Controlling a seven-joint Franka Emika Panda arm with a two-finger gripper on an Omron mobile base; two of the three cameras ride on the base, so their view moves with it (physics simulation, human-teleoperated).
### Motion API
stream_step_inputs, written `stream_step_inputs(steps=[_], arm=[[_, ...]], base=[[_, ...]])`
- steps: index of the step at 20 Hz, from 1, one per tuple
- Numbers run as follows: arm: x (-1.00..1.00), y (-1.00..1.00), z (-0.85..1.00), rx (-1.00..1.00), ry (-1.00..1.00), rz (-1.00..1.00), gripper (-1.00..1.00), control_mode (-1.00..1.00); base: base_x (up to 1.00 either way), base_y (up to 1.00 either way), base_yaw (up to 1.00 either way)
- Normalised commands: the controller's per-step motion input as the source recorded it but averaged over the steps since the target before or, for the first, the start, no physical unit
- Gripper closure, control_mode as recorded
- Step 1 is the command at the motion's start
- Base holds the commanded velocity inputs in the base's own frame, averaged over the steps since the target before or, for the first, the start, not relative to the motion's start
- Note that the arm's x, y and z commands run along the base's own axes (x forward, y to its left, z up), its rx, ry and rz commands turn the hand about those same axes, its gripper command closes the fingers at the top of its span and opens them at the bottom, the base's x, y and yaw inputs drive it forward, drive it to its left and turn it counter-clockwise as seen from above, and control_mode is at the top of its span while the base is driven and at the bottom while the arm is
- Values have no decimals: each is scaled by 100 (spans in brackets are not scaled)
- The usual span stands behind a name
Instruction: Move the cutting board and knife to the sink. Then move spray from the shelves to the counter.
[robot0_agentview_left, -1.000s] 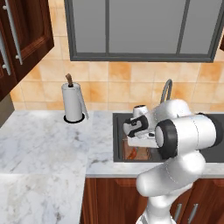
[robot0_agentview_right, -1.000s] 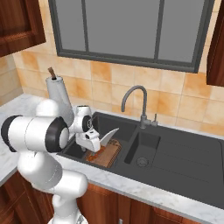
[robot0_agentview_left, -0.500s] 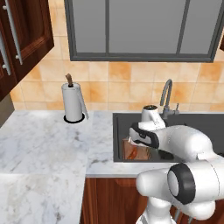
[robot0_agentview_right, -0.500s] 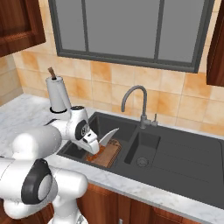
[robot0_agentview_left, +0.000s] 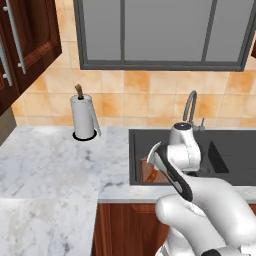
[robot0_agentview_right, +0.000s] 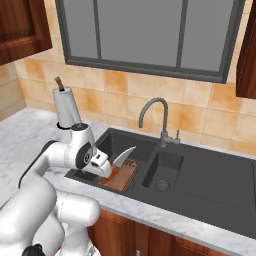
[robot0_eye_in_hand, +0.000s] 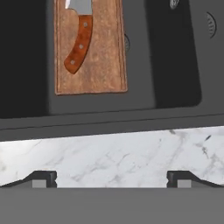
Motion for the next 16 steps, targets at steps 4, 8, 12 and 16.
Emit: stream_step_inputs(steps=[4,8,12,16], arm=[[-10,0,14,0,0,13,-100,-100],[-3,0,3,0,0,2,-100,-100],[0,0,0,0,0,0,-100,-100],[0,0,0,0,0,0,-100,-100]], base=[[0,0,0],[0,0,0],[0,0,0],[0,0,0]])
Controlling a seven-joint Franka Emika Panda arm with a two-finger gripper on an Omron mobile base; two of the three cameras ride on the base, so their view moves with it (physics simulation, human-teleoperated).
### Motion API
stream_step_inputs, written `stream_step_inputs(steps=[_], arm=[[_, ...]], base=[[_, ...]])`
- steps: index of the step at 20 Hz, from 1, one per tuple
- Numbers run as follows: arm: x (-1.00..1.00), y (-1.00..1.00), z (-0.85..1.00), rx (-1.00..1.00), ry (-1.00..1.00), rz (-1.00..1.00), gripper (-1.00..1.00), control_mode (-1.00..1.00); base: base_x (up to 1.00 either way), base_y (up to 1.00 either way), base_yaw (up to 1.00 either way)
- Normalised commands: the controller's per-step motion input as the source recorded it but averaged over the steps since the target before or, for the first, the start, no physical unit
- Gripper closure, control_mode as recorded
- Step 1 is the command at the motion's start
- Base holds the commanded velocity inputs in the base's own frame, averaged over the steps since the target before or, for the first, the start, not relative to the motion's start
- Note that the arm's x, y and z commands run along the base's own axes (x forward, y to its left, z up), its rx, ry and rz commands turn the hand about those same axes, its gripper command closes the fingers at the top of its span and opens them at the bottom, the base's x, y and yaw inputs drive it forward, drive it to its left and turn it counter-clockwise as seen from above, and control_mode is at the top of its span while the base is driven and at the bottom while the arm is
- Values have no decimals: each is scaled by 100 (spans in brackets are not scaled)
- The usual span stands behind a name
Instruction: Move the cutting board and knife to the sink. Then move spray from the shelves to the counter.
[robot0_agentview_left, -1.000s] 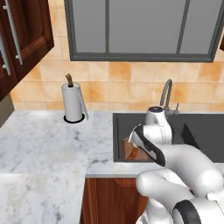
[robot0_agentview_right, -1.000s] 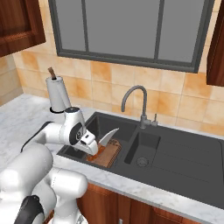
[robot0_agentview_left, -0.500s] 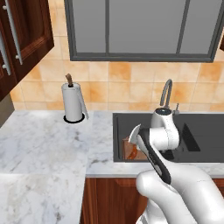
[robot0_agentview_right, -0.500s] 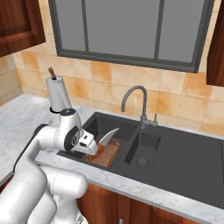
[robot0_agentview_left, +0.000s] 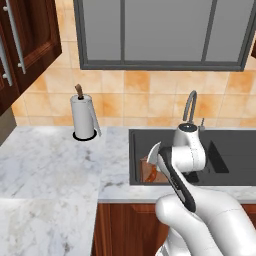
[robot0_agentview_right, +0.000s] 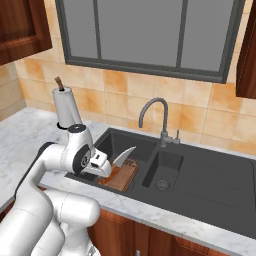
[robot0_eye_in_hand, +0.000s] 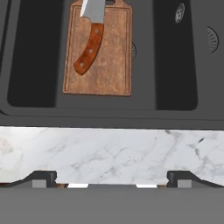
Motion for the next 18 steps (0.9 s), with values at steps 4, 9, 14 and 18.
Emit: stream_step_inputs(steps=[4,9,14,18], arm=[[0,0,0,0,0,0,-100,-100],[0,0,0,0,0,0,-100,100],[0,0,0,0,0,0,-100,100],[0,0,0,0,0,0,-100,100]], base=[[0,0,0],[-41,-10,0],[-64,-20,0],[-58,-31,-5]])
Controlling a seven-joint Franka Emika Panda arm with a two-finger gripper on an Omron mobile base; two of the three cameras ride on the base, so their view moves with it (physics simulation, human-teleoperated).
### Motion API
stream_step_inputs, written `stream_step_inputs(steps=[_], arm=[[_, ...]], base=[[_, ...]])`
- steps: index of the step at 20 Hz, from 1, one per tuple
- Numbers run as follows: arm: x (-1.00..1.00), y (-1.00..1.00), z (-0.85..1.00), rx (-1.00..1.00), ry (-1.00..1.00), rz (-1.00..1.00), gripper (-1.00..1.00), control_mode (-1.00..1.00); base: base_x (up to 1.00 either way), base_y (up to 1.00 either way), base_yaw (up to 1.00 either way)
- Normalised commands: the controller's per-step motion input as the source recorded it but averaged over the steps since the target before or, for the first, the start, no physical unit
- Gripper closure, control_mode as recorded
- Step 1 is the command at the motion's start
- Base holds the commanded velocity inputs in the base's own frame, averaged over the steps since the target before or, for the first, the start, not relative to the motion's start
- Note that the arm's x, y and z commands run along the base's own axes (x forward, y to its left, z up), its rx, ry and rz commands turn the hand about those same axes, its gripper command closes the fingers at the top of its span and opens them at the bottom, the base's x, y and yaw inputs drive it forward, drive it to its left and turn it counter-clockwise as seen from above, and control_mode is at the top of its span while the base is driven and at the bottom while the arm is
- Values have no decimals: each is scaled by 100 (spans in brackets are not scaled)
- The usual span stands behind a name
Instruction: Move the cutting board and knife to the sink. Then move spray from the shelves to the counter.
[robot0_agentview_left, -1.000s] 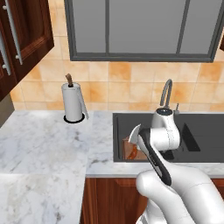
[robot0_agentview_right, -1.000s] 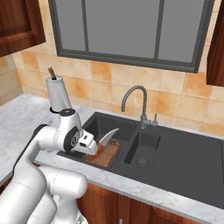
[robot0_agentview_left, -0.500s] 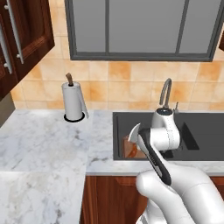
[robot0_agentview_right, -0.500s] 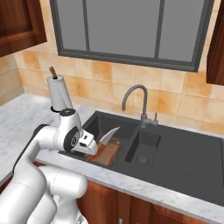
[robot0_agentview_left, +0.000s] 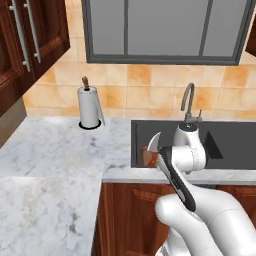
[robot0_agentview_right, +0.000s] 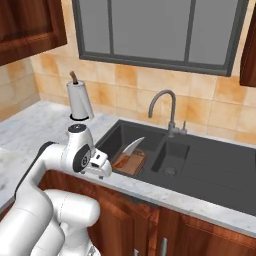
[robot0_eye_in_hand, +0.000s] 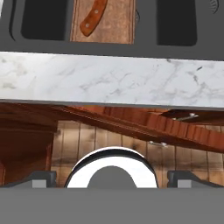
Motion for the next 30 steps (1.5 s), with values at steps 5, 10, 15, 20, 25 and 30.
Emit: stream_step_inputs(steps=[5,10,15,20,25,30], arm=[[0,0,0,0,0,0,-100,100],[0,0,0,0,0,0,-100,100],[0,0,0,0,0,0,-100,100],[0,0,0,0,0,0,-100,100],[0,0,0,0,0,0,-100,100],[0,0,0,0,0,0,-100,100]], base=[[-61,-35,1],[-59,-36,34],[-54,-33,67],[-43,-25,80],[-31,-15,93],[-21,-6,100]])
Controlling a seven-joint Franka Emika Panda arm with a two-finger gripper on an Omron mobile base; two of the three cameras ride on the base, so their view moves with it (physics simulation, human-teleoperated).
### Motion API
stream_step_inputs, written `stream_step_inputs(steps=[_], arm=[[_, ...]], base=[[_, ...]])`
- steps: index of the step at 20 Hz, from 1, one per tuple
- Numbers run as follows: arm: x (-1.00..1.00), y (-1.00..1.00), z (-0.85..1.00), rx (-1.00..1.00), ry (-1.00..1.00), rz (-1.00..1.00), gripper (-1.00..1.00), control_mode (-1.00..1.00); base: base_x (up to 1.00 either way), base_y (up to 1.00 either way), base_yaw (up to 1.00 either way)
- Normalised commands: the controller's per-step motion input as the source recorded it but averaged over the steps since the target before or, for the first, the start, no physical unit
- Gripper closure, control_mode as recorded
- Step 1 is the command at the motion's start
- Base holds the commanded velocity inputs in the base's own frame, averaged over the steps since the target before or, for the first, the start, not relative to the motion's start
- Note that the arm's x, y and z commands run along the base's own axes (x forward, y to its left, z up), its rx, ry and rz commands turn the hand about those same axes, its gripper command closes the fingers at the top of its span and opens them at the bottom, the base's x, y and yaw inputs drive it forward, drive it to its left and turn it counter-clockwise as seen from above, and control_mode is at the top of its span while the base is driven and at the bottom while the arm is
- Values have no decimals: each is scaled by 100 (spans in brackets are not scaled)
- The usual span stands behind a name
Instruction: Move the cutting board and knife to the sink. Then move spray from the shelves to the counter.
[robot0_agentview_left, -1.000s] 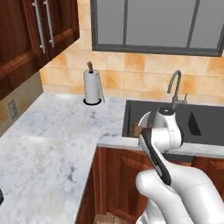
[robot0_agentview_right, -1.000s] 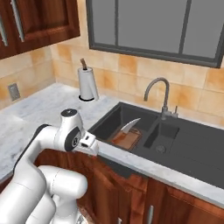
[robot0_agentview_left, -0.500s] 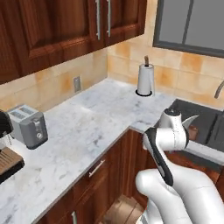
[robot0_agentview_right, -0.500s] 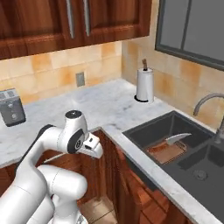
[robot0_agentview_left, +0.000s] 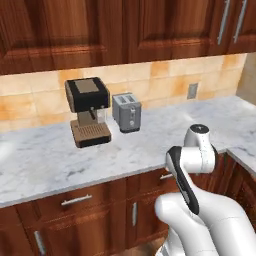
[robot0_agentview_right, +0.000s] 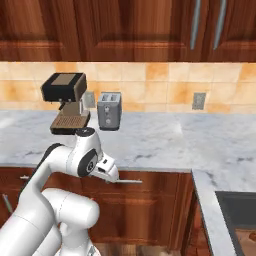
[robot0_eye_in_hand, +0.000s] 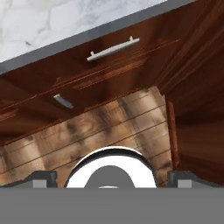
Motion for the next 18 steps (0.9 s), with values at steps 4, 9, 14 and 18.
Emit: stream_step_inputs(steps=[4,9,14,18], arm=[[0,0,0,0,0,0,-100,100],[0,0,0,0,0,0,-100,100],[0,0,0,0,0,0,-100,100],[0,0,0,0,0,0,-100,100]], base=[[-17,-3,100],[-8,0,100],[0,0,100],[0,0,100]])
